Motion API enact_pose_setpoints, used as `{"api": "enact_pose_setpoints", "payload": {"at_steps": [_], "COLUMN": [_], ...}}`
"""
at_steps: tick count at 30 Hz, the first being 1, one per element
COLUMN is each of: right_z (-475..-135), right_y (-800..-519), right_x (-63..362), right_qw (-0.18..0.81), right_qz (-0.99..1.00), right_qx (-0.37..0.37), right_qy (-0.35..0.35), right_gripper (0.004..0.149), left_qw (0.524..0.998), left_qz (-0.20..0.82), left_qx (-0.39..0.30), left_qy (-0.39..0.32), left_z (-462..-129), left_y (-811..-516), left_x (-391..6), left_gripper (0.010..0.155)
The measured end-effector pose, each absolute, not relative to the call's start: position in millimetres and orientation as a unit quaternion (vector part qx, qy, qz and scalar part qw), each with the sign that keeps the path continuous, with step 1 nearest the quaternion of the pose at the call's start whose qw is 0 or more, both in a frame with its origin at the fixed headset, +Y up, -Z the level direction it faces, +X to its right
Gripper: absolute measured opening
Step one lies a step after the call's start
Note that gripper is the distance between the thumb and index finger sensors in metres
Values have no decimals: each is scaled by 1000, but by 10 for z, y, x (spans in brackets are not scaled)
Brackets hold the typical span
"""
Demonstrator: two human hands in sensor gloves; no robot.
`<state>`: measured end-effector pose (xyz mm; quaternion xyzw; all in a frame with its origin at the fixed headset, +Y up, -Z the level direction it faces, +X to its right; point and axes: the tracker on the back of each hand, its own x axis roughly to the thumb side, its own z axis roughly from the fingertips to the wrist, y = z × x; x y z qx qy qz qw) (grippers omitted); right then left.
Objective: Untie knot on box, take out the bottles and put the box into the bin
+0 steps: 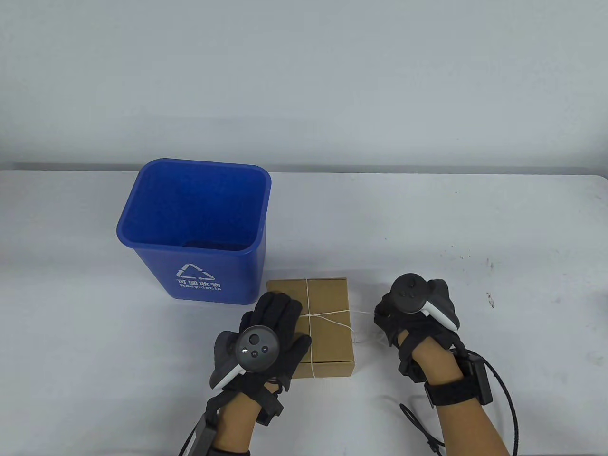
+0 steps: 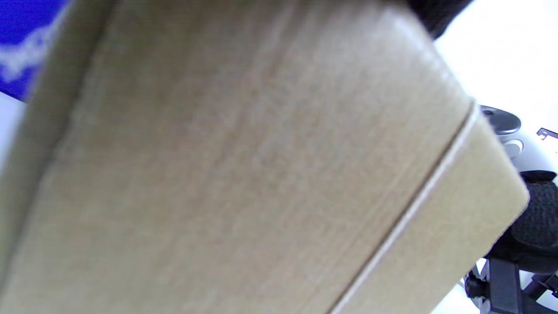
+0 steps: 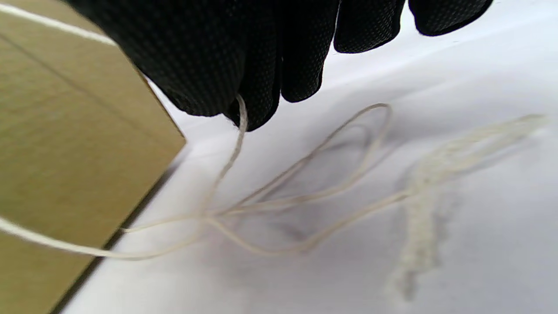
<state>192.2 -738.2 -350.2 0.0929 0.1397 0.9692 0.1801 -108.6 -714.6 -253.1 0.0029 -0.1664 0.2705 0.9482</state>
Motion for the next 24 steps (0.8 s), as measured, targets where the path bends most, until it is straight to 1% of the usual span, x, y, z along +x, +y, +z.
{"api": "enact_pose_setpoints", "payload": {"at_steps": [5, 15, 17, 19, 21, 24], "right_z": [-3533, -3575, -3577, -3574, -3566, -3539], "right_y": [-7436, -7489, -7491, -7457, -7398, -7277], "right_x": [2010, 2172, 2209, 2248, 2278, 2274], "right_qw": [166, 144, 156, 165, 178, 188], "right_qz": [972, 979, 976, 975, 974, 977], "right_qx": [69, 32, 25, 21, 19, 21], "right_qy": [148, 143, 149, 151, 136, 104], "right_gripper": [36, 37, 43, 49, 53, 52], "left_qw": [948, 948, 948, 948, 948, 948], "left_qz": [270, 270, 270, 270, 270, 270], "left_qx": [3, 3, 3, 3, 3, 3], "left_qy": [-166, -166, -166, -166, -166, -166], "left_z": [-2529, -2529, -2529, -2529, -2529, -2529], "left_y": [-7147, -7147, -7147, -7147, -7147, -7147], "left_x": [-1086, -1087, -1087, -1087, -1087, -1087], "left_gripper": [78, 78, 78, 78, 78, 78]}}
